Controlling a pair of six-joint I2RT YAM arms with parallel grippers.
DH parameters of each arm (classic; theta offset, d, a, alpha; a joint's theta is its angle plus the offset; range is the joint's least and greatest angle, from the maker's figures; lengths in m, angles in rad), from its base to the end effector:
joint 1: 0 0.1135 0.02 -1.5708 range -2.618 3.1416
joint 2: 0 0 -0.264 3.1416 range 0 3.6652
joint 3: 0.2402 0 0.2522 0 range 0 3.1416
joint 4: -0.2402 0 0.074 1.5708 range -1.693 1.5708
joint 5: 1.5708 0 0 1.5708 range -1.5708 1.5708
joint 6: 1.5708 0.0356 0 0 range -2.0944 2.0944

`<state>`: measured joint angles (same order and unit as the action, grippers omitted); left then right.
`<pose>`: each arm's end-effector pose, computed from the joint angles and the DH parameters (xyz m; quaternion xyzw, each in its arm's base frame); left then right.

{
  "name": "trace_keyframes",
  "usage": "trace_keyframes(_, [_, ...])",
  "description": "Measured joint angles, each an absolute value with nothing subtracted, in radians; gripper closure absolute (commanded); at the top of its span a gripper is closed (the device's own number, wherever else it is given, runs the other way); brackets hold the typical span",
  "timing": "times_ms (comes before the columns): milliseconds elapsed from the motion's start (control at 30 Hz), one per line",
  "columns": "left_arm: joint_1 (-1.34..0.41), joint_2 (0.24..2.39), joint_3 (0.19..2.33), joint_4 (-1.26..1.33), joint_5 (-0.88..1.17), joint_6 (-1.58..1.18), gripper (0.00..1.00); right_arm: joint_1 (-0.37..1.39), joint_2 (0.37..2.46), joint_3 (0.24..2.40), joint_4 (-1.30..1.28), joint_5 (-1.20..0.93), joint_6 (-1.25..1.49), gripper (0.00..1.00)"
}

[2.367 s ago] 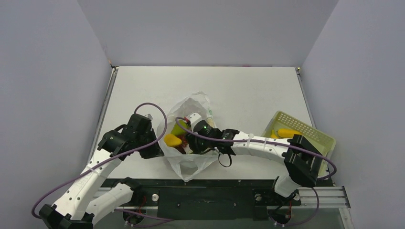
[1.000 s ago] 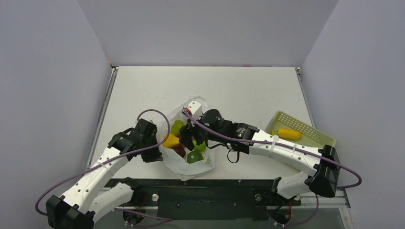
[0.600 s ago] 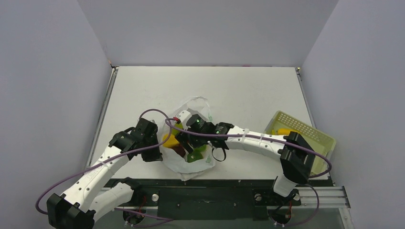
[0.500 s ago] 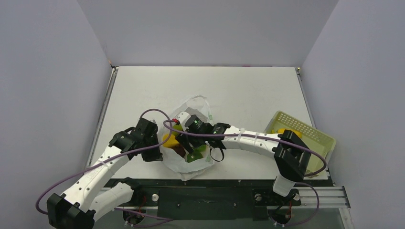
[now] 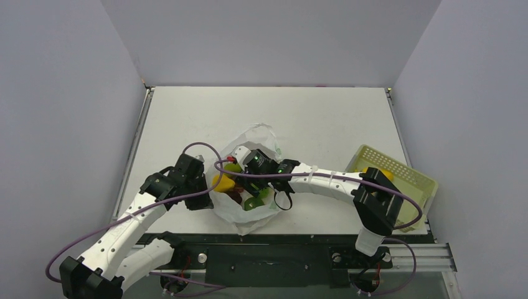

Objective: Take the fake fruits out of the plastic bag

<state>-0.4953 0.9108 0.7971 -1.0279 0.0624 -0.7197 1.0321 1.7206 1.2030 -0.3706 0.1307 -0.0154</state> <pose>0.1344 -0.0751 0.2543 -0.1027 0.9712 -0.1465 0.1574 0.1943 0.3160 0.2207 -0.4513 0.8252 0.1088 0.3217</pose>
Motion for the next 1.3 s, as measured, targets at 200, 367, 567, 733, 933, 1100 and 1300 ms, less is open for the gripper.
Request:
trace_keyframes(200, [-0.495,0.911,0.796,-1.016,0.069,-0.720,1.00,1.026,1.726,1.185,-0.385,0.131,-0.014,0.24])
trace_keyframes(367, [-0.495,0.910,0.795,-1.012,0.073,-0.721,1.00,1.019,1.769,1.185,-0.382,0.117,-0.009,0.28])
trace_keyframes(567, [-0.495,0.902,0.795,-1.013,0.076,-0.721,1.00,1.021,1.799,1.183,-0.382,0.098,0.005,0.36])
trace_keyframes(733, [-0.495,0.896,0.795,-1.013,0.077,-0.722,1.00,1.022,1.799,1.183,-0.382,0.105,0.016,0.65])
trace_keyframes(933, [-0.495,0.895,0.794,-1.009,0.081,-0.721,1.00,1.023,1.740,1.184,-0.413,0.109,0.043,0.94])
trace_keyframes(1100, [-0.495,0.897,0.790,-0.992,0.083,-0.720,1.00,1.036,1.586,1.191,-0.431,0.082,0.069,1.00])
trace_keyframes(1300, [-0.493,0.911,0.789,-0.977,0.088,-0.708,1.00,1.034,1.350,1.222,-0.444,-0.035,0.126,1.00])
